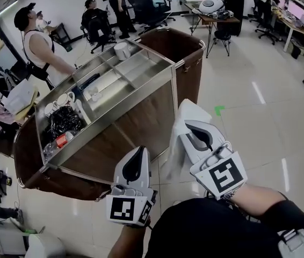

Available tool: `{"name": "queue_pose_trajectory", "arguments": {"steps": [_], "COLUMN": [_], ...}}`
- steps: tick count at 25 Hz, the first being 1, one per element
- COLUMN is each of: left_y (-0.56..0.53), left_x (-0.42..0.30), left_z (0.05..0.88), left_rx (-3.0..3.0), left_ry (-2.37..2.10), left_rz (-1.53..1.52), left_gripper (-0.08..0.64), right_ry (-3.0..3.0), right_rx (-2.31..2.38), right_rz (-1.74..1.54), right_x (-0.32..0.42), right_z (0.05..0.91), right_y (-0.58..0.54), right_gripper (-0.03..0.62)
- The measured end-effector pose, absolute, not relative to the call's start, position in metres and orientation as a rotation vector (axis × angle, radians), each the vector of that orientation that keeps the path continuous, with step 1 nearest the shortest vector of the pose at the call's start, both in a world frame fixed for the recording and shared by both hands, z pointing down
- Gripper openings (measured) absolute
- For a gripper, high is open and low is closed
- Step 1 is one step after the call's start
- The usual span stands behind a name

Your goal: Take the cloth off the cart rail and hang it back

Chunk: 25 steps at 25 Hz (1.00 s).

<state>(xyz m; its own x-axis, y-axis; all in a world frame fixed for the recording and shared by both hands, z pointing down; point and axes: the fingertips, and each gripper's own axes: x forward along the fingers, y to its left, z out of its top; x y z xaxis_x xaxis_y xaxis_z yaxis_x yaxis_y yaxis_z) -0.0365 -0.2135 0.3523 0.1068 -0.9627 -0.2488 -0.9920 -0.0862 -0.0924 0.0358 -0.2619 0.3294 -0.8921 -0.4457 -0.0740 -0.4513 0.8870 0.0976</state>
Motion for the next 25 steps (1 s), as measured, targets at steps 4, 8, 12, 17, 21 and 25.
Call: {"name": "queue_pose_trajectory", "arguments": {"steps": [4, 8, 12, 17, 21, 25], "left_y": [-0.229, -0.256, -0.243, -0.223, -0.207, -0.189], "left_x": [-0.056, -0.094, -0.119, -0.141, -0.158, -0.168], "left_z": [0.379, 0.365, 0.363, 0.368, 0.376, 0.385], "left_rx": [-2.072, -1.974, -1.86, -1.706, -1.569, -1.443], "left_ry": [2.024, 2.135, 2.238, 2.346, 2.437, 2.507], "left_rz": [0.165, 0.157, 0.137, 0.113, 0.09, 0.06], "left_gripper": [0.002, 0.002, 0.002, 0.002, 0.002, 0.002], "right_ry": [3.032, 3.075, 3.095, 3.098, 3.09, 3.069], "right_rx": [-0.596, -0.433, -0.255, -0.041, 0.145, 0.29], "right_rz": [0.167, 0.155, 0.151, 0.145, 0.134, 0.12], "right_x": [0.013, -0.03, -0.06, -0.087, -0.108, -0.122], "right_z": [0.357, 0.341, 0.336, 0.34, 0.349, 0.355], "right_y": [-0.279, -0.309, -0.298, -0.28, -0.265, -0.253], "right_gripper": [0.0, 0.0, 0.0, 0.0, 0.0, 0.0]}}
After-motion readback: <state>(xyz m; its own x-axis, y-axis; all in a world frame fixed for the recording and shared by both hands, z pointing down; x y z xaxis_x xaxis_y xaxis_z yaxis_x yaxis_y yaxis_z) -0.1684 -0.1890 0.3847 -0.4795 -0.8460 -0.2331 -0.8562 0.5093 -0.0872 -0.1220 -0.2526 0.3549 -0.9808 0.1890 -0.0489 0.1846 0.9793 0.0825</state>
